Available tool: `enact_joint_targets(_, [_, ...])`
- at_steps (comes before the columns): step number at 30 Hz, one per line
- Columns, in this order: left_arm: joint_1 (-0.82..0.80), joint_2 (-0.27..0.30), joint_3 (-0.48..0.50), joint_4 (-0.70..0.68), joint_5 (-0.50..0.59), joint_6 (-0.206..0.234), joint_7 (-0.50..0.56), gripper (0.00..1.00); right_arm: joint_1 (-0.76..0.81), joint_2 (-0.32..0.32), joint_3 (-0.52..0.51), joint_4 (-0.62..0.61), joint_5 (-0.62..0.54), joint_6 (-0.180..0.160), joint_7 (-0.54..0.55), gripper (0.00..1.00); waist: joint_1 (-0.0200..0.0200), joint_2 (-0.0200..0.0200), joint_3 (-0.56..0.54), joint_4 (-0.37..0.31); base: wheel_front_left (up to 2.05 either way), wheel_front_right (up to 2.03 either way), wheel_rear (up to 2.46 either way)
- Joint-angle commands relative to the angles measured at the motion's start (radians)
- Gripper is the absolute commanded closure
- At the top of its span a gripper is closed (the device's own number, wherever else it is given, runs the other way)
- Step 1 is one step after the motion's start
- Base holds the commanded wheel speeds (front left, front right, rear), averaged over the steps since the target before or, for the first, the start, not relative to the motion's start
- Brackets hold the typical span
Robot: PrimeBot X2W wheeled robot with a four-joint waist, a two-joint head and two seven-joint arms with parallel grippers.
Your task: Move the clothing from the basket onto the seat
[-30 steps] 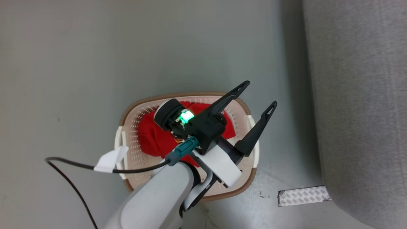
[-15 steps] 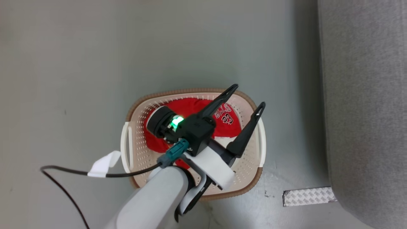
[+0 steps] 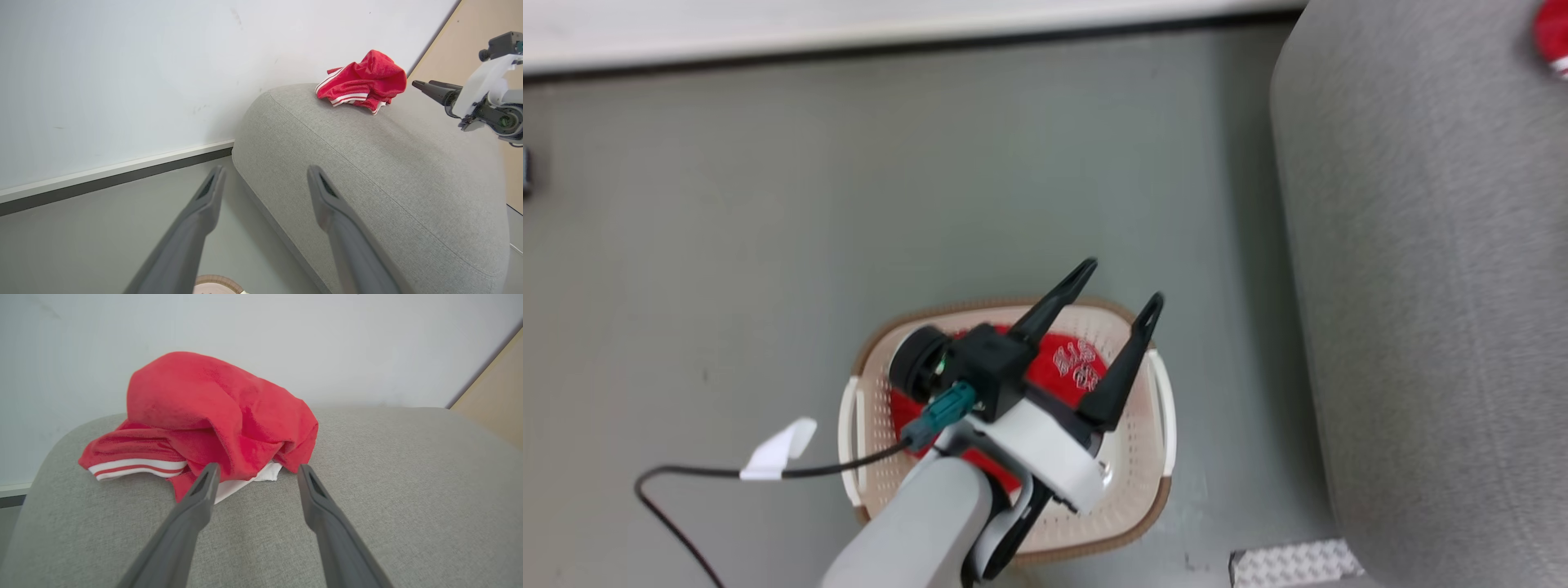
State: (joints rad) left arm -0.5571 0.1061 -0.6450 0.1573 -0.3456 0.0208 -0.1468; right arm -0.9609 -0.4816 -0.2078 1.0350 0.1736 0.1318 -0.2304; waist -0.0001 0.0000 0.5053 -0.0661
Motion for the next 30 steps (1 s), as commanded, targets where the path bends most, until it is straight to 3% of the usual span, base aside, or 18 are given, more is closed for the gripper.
enact_joint_targets(1, [0.02,0.008,0.006,0.012,-0.013,0.007,-0.013,0.0,0.039,-0.002,0.01,-0.021,0.009,-0.002,-0.013,0.0,0.0001,0.0,-0.063,-0.011,0.0,0.0,0.0])
enact_joint_targets(3, [0.042,0.015,0.014,0.036,-0.019,0.017,-0.028,0.0,0.101,-0.009,0.047,-0.068,-0.014,-0.002,-0.027,0.0,0.0001,0.0,-0.103,-0.009,0.0,0.0,0.0])
enact_joint_targets(9, [0.126,0.044,0.05,0.102,-0.045,0.047,-0.059,0.0,0.285,0.053,0.115,-0.287,0.048,-0.002,-0.034,0.0,0.0001,0.0,-0.229,-0.001,0.0,0.0,0.0])
enact_joint_targets(17, [0.257,0.086,0.115,0.168,-0.096,0.086,-0.098,0.0,0.57,0.132,0.111,-0.576,0.073,-0.002,-0.033,0.0,0.0001,0.0,-0.384,0.031,0.0,0.0,0.0])
enact_joint_targets(30, [0.416,0.136,0.211,0.176,-0.078,0.122,-0.118,0.0,0.892,0.326,0.112,-0.743,0.041,-0.002,-0.033,0.0,0.0001,0.0,-0.508,0.091,0.0,0.0,0.0])
